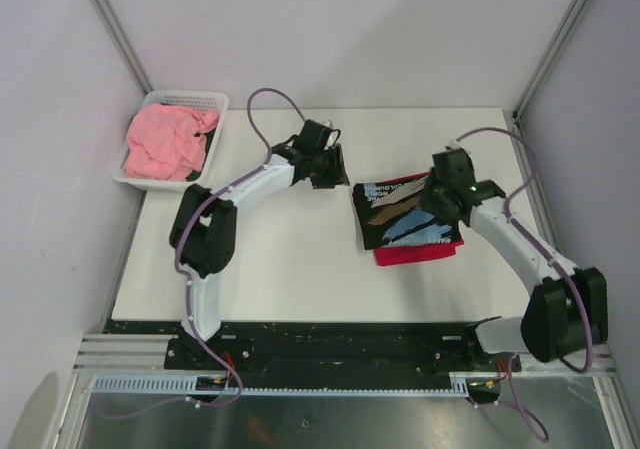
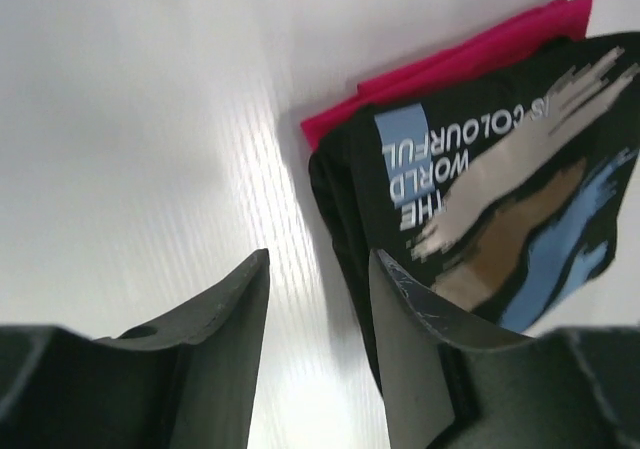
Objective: Fold and stack the t-shirts
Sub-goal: Put the neatly folded tshirt into the corner of the board with both arms
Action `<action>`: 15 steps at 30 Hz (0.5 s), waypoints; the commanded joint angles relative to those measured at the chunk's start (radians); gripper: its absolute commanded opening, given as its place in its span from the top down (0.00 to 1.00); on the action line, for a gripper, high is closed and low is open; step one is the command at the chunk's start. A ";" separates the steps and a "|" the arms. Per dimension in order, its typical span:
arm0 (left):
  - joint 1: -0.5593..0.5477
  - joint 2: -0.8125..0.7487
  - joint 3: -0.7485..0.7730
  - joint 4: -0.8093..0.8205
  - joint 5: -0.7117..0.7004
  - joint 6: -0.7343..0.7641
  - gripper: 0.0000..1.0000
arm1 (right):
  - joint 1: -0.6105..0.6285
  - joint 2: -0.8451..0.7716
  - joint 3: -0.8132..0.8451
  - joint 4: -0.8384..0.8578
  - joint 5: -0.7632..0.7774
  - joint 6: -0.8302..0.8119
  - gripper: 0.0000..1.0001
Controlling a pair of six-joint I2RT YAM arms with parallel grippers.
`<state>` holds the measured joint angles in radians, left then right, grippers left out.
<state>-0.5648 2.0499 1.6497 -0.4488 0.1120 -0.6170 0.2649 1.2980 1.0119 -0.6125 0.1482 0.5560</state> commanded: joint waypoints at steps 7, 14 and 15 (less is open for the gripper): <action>0.087 -0.323 -0.268 0.014 0.032 0.052 0.51 | 0.167 0.254 0.083 0.096 -0.046 0.117 0.65; 0.104 -0.395 -0.364 0.014 0.049 0.068 0.51 | 0.207 0.283 -0.004 0.121 -0.010 0.162 0.65; 0.107 -0.402 -0.371 0.014 0.052 0.070 0.51 | 0.208 0.284 -0.012 0.120 -0.008 0.163 0.65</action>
<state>-0.4614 1.7172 1.3079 -0.4450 0.1375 -0.5842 0.4694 1.5730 1.0367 -0.5083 0.1043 0.6792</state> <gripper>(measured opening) 0.486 0.349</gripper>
